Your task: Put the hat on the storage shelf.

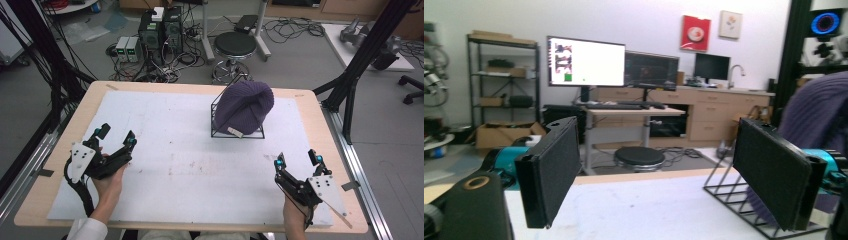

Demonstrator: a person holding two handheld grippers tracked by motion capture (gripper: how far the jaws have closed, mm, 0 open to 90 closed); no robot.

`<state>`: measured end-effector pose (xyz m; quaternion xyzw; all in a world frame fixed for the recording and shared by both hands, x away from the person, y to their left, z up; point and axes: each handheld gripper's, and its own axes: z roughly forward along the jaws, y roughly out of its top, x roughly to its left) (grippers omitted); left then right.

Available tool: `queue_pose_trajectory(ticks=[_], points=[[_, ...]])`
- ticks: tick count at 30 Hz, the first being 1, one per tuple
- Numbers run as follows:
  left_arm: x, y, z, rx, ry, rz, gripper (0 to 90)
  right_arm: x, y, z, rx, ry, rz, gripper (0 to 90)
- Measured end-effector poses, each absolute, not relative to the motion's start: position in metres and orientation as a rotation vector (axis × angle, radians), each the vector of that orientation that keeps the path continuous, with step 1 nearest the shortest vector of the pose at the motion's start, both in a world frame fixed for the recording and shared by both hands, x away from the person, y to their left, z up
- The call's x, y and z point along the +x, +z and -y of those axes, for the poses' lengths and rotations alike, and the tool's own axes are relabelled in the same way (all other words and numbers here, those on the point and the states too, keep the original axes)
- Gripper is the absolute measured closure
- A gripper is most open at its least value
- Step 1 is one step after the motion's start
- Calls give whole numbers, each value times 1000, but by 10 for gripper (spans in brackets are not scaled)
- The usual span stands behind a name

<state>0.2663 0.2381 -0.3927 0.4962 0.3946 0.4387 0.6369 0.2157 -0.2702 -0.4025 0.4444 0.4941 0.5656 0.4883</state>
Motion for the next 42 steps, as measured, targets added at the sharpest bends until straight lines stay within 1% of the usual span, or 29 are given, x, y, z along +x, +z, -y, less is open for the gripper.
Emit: queue_pose_trajectory(ticks=[6,10,18,22,25,32,42], points=[[264,-400,-247,1125,997,-905,180,215,-413,273,1111,1376,-1179,115],[263,-408,-250,1149,1006,-903,180,215,-418,274,1111,1368,-1168,115],[262,-427,-264,1149,962,-953,185,216,-429,277,1155,1338,-1166,115],[262,-429,-267,1159,977,-972,194,216,-434,277,1184,1323,-1158,115],[263,-434,-267,1167,959,-978,200,216,-435,278,1193,1331,-1135,114],[261,-435,-263,1177,959,-979,196,218,-436,277,1148,1309,-1164,115],[262,-435,-274,1135,940,-1020,195,222,-438,275,1152,1346,-1207,115]])
